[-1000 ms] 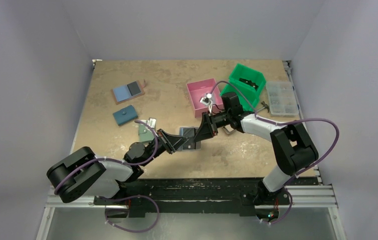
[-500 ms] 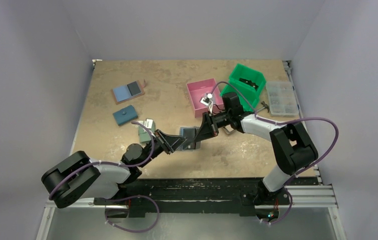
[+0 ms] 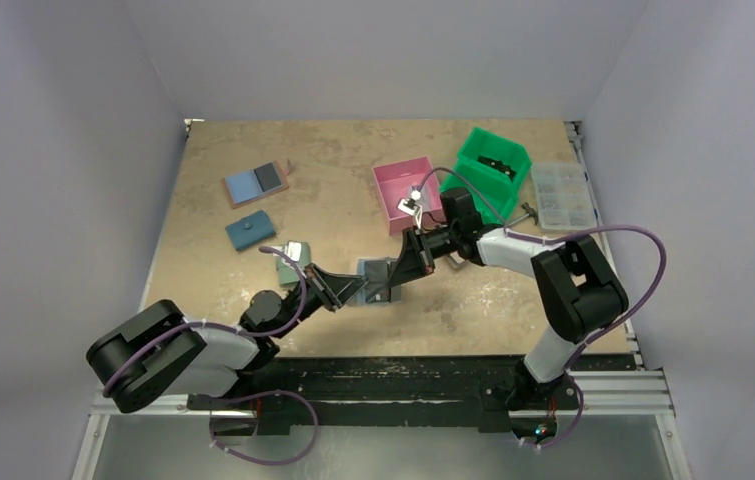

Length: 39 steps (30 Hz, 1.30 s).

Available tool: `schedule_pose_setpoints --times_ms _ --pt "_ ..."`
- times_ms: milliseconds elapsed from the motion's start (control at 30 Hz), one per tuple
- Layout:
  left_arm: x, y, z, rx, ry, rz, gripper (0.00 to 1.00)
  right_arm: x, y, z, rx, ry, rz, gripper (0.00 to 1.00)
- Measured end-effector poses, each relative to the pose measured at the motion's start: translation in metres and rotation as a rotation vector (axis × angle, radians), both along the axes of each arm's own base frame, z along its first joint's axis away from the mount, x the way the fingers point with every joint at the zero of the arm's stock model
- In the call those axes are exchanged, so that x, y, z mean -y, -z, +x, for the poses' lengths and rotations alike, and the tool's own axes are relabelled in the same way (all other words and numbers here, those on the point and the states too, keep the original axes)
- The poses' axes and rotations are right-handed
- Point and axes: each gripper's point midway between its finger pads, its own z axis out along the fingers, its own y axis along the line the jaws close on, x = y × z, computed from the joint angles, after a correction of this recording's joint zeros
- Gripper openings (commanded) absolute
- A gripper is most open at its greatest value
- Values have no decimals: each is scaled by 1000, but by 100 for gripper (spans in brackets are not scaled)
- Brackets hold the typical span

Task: Take the credit cards out of the card holder
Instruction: Remove the credit card from the card holder.

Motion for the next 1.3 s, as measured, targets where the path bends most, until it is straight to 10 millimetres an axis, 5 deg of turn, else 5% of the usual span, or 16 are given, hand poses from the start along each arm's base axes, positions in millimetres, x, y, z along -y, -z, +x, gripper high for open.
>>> schedule_pose_setpoints --times_ms 733,1033,1300 --pt "-13 45 11 -155 -26 40 0 3 46 9 -68 11 -76 0" --pt "-21 123 6 -382 -28 177 0 13 93 9 -150 11 -207 0" --pt "-27 139 4 -443 -25 201 0 21 103 23 -82 50 -286 0"
